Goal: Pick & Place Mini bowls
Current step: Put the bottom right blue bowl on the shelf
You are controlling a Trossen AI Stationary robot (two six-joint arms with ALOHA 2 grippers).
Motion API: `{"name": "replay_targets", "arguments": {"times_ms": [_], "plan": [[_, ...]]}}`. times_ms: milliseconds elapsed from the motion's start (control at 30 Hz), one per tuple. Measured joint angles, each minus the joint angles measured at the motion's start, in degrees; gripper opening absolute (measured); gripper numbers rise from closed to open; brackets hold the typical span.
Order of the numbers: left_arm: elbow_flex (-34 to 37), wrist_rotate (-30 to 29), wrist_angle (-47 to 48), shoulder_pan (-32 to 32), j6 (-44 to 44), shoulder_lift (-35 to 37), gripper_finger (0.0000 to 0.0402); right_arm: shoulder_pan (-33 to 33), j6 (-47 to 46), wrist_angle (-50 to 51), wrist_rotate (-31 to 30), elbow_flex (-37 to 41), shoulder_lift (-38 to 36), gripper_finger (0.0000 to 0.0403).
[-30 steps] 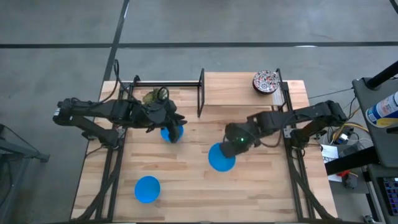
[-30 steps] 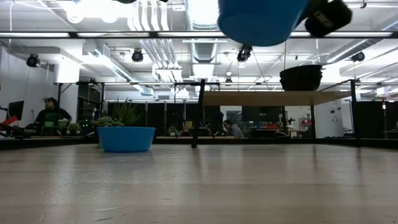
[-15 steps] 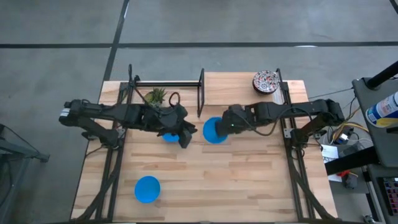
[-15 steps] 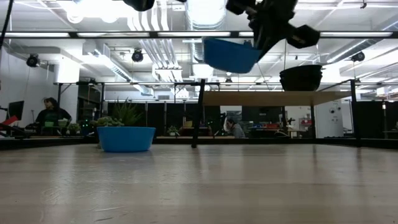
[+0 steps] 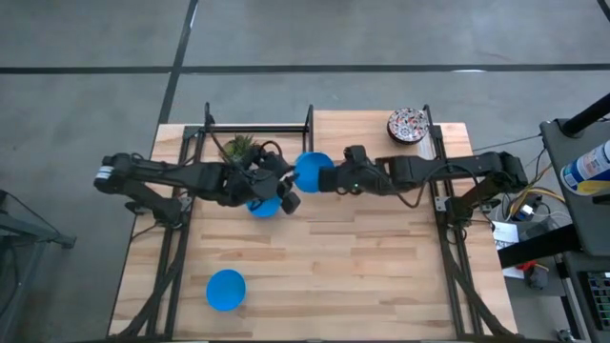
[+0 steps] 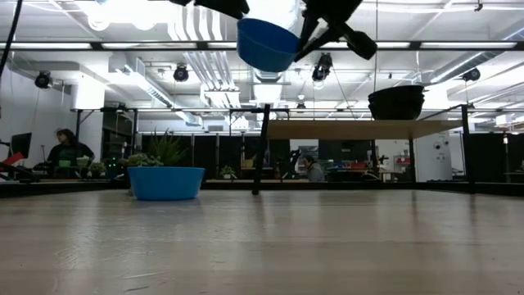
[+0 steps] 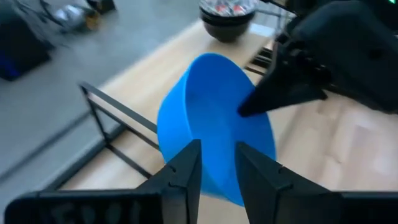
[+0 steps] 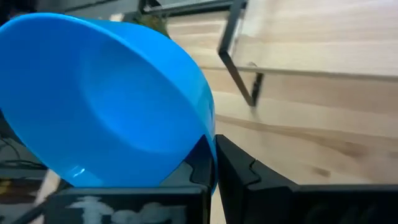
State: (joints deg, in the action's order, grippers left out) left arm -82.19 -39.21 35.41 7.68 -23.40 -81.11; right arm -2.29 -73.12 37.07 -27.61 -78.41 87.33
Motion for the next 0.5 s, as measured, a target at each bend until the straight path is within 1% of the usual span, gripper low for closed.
{"name": "replay_targets", "arguments": {"times_ms": [67, 233, 500], "plan": [[0.0, -1.75, 0.0, -0.03, 1.32, 0.41, 0.0097, 0.02, 0.06, -0.89, 0.0, 0.0, 0.04, 0.0008], [0.0, -1.91, 0.14, -0.11, 5.49, 0.67, 0.0097, -0.04, 1.57, -2.1, 0.16, 0.0, 0.13, 0.0009], [-0.02, -3.88, 0.63, -0.17, 7.11, 0.8, 0.0096, -0.13, 2.9, -4.31, 0.19, 0.0, 0.15, 0.0009]]}}
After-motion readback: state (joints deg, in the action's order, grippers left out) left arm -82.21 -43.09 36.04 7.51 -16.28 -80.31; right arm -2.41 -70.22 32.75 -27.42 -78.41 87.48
